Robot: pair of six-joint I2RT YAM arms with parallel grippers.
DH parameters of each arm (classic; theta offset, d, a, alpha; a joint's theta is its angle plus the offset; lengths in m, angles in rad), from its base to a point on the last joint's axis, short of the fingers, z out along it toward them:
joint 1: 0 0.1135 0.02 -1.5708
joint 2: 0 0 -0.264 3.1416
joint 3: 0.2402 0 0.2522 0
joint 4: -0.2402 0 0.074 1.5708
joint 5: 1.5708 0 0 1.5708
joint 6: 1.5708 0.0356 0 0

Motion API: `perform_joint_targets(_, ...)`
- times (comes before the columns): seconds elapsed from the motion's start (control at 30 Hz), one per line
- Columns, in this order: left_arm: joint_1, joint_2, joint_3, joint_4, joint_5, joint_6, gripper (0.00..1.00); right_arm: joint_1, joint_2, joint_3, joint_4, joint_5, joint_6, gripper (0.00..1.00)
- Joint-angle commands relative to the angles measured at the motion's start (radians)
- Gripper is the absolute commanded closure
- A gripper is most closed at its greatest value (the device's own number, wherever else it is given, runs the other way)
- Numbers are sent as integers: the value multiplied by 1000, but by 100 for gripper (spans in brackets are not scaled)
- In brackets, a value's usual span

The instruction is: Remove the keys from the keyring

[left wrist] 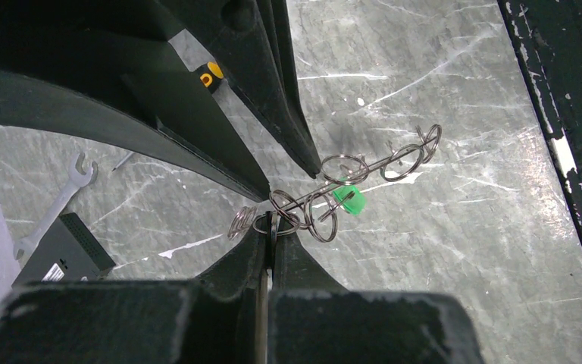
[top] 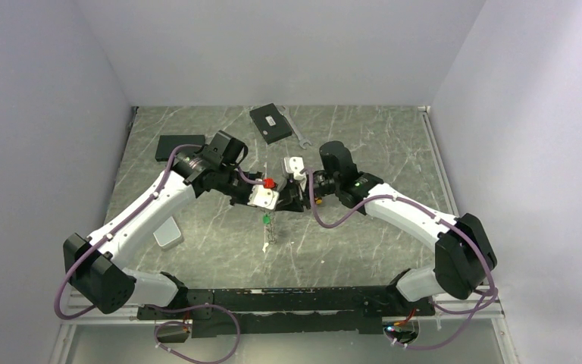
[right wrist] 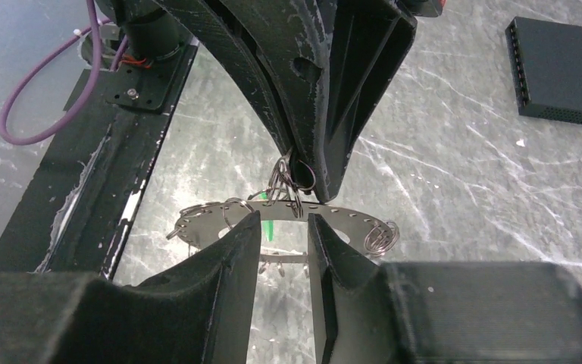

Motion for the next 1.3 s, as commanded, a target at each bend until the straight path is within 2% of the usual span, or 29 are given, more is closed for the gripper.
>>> perform_joint_targets(0.0,-7,5,10,20,51,16,100,10,6,40,18,1,-6,68)
perform_joint_targets(0.37,-10,10,6,12,57,26,100,16,10,49,17,-4,-3,70)
perform_joint_targets(0.63,-10,11,7,57,55,-35,100,21,16,35,17,1,-25,75)
perform_joint_targets(0.73,-9,7,7,64,61,-63,100,21,15,24,51,2,-19,86)
perform_joint_targets(0.8,-4,1,0,62,58,-74,100,21,11,24,52,8,-16,99)
perform_joint_targets(1.03,35,-34,-21,47,66,-109,100,18,-8,44,30,12,-12,100)
perform_joint_targets(1.27,56,-72,-77,57,72,-141,100,-15,-30,19,145,-42,134,100)
